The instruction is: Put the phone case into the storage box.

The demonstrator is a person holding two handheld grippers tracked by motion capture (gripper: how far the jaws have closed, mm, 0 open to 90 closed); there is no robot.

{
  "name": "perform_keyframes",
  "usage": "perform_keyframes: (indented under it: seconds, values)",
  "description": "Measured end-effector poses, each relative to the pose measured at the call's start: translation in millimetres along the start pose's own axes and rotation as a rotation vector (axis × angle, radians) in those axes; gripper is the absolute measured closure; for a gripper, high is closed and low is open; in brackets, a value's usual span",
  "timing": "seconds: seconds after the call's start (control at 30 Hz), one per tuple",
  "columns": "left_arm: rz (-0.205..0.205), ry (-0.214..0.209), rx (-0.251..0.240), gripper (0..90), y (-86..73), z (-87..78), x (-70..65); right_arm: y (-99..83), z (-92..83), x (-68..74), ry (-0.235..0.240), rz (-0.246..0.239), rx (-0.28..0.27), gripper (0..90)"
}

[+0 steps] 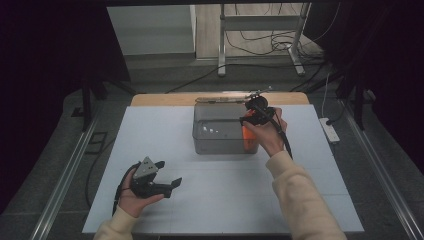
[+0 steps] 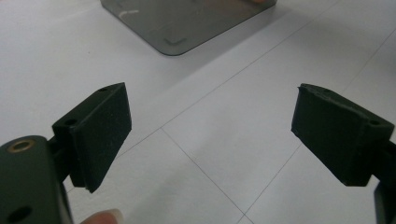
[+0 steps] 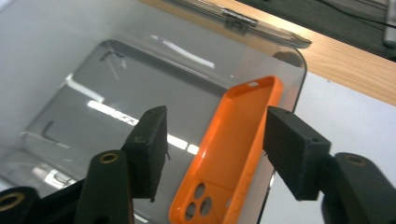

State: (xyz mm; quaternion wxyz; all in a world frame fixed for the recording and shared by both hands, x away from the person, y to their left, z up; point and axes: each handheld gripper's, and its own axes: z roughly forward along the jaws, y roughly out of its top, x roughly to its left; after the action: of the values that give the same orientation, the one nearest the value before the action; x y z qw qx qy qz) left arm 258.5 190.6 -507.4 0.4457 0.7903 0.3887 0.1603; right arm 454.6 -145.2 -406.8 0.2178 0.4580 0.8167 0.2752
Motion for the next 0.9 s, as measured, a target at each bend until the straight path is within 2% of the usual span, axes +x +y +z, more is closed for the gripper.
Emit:
perform_keyframes:
  seconds: [0.2,0.4,0.73,0.9]
  values:
    - [0.001,0.001,0.004,12.0,-0.1,0.2,1.4,-5.7,-12.4,-0.1,0.050,-0.019,-0.032,36.7]
    - [-0.010,0.008,-0.001,11.9,-1.4,-1.5,2.8,-13.6,-24.4,0.8,0.130,-0.048,-0.073,32.7]
    - [-0.020,0.026,-0.001,11.9,-5.7,-5.9,2.9,-35.9,-37.0,-1.6,0.197,-0.065,-0.119,26.3]
    - [-0.024,0.022,-0.002,11.8,-5.7,-5.5,3.1,-49.9,-46.5,-3.5,0.227,-0.085,-0.167,24.0]
